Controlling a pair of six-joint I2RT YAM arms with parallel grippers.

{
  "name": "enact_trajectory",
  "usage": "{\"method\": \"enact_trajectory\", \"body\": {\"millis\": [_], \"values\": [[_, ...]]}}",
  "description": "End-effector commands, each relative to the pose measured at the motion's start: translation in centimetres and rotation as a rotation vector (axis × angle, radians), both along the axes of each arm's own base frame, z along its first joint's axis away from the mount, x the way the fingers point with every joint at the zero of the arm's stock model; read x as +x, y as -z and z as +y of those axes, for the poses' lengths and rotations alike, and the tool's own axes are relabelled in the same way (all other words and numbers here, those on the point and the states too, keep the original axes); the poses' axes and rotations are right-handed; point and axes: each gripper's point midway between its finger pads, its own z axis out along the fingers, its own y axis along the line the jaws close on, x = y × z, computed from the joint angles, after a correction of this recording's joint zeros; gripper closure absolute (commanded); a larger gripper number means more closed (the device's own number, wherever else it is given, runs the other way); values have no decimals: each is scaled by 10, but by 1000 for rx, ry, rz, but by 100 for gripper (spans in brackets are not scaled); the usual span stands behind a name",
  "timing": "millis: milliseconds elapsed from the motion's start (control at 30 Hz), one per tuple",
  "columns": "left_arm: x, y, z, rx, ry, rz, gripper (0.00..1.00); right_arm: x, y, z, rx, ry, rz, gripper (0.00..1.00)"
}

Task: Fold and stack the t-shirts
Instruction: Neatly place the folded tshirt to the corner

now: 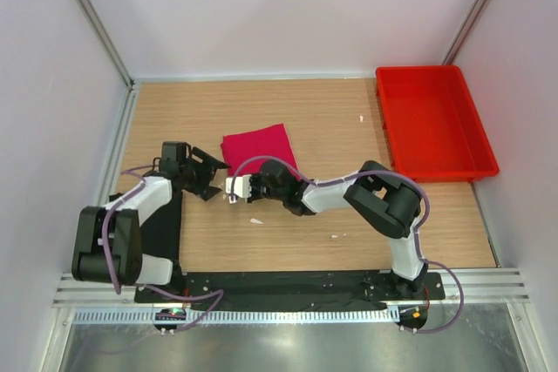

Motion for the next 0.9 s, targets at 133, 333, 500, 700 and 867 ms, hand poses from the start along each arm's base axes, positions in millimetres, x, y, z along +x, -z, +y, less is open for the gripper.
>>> {"method": "enact_trajectory", "body": {"millis": [133,333,500,700,867], "values": [[44,-9,-20,-99,72,-68,20,5,-65,2,146,2,-25,99],[57,8,-25,-158,39,-42,19,9,-73,-2,174,2,-7,99],[61,22,-24,-163,12,-9,19,14,-81,-4,197,7,-10,99],[75,31,-24,-172,-7,5,18,17,-91,-4,218,8,-12,99],[85,37,-24,-162,-14,22,19,21,-101,-5,240,12,-15,99]]}}
